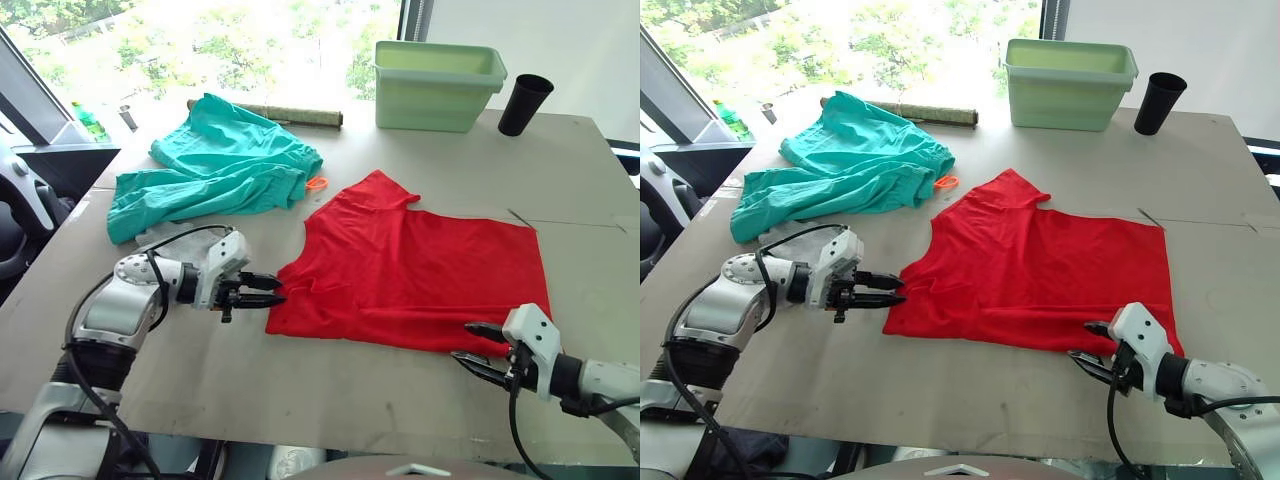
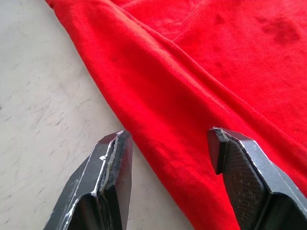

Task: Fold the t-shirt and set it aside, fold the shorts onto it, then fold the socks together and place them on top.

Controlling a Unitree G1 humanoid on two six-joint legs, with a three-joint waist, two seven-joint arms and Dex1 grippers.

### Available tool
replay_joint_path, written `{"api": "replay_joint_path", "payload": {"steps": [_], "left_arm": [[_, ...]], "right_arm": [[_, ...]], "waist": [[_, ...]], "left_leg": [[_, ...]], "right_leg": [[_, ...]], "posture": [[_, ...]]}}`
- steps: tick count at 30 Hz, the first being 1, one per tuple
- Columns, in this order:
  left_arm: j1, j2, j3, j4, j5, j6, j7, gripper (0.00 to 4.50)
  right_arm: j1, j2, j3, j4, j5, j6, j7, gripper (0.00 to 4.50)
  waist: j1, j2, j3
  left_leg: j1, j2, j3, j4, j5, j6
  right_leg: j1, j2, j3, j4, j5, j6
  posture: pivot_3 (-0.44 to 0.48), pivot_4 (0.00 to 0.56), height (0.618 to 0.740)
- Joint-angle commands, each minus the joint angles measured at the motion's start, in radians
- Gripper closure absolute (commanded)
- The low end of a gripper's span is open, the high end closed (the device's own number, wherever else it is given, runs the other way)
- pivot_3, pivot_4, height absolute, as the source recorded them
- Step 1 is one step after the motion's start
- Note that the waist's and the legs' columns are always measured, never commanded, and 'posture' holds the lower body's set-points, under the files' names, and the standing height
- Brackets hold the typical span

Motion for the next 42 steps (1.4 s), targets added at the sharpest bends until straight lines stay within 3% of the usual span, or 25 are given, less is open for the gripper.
{"api": "replay_joint_path", "payload": {"steps": [1,3,6,13,18,31,34,42], "left_arm": [[-0.035,-0.016,0.006,0.013,0.008,-0.04,-0.03,2.54],[-0.045,-0.02,0.012,0.018,0.002,-0.044,-0.046,2.54],[-0.063,-0.019,0.021,0.031,0.001,-0.055,-0.066,3.3],[-0.077,-0.027,0.006,0.07,0.031,-0.112,-0.086,3.3],[-0.085,-0.041,-0.019,0.097,0.07,-0.171,-0.102,3.3],[-0.118,-0.075,-0.033,0.158,0.11,-0.233,-0.115,3.3],[-0.128,-0.072,-0.03,0.169,0.102,-0.226,-0.134,4.04],[-0.156,-0.06,-0.031,0.196,0.104,-0.202,-0.19,4.04]], "right_arm": [[-0.007,0.004,-0.001,0.002,-0.001,-0.029,0.013,1.85],[-0.012,0.004,0.006,0.008,-0.004,-0.031,0.014,1.85],[-0.023,0.006,0.015,0.021,-0.01,-0.036,0.013,1.85],[-0.03,0.012,0.02,0.025,-0.012,-0.044,0.016,1.85],[-0.041,0.026,-0.039,-0.096,0.139,-0.015,0.05,1.85],[-0.042,0.017,-0.015,-0.156,0.129,-0.077,0.077,1.85],[-0.03,0.008,-0.01,-0.133,0.106,-0.086,0.084,1.85],[-0.042,0.008,-0.005,-0.143,0.113,-0.103,0.093,1.85]], "waist": [[0.0,0.0,0.0],[-0.001,0.0,0.0],[0.0,0.0,0.0],[0.0,0.0,0.0],[-0.001,0.0,0.0],[0.0,-0.001,-0.001],[0.0,-0.001,-0.001],[-0.001,-0.001,-0.001]], "left_leg": [[0.0,0.0,0.0,0.0,0.0,0.0],[0.0,0.0,0.0,0.0,0.0,0.0],[0.0,0.0,0.0,0.0,0.0,0.0],[0.0,0.0,0.0,0.001,0.0,0.0],[0.0,0.0,0.0,0.001,0.0,0.0],[0.0,0.0,0.0,0.002,0.0,0.0],[0.0,0.0,0.0,0.002,0.0,0.0],[0.0,0.0,0.0,0.002,0.0,0.0]], "right_leg": [[0.0,0.0,0.0,0.0,0.0,0.0],[0.0,0.0,0.0,0.0,0.0,0.0],[0.0,0.001,0.0,0.0,0.0,0.0],[0.001,0.002,0.0,0.001,0.0,0.0],[0.001,0.002,0.0,0.001,0.0,0.001],[0.001,0.002,0.0,0.001,0.0,0.001],[0.001,0.002,0.0,0.002,0.0,0.001],[0.001,0.002,0.0,0.002,0.0,0.001]], "posture": [[0.0,0.15,0.74],[0.0,0.15,0.74],[0.0,0.15,0.74],[0.0,0.15,0.74],[0.0,0.15,0.74],[0.0,0.15,0.74],[0.0,0.15,0.74],[0.0,0.15,0.74]]}}
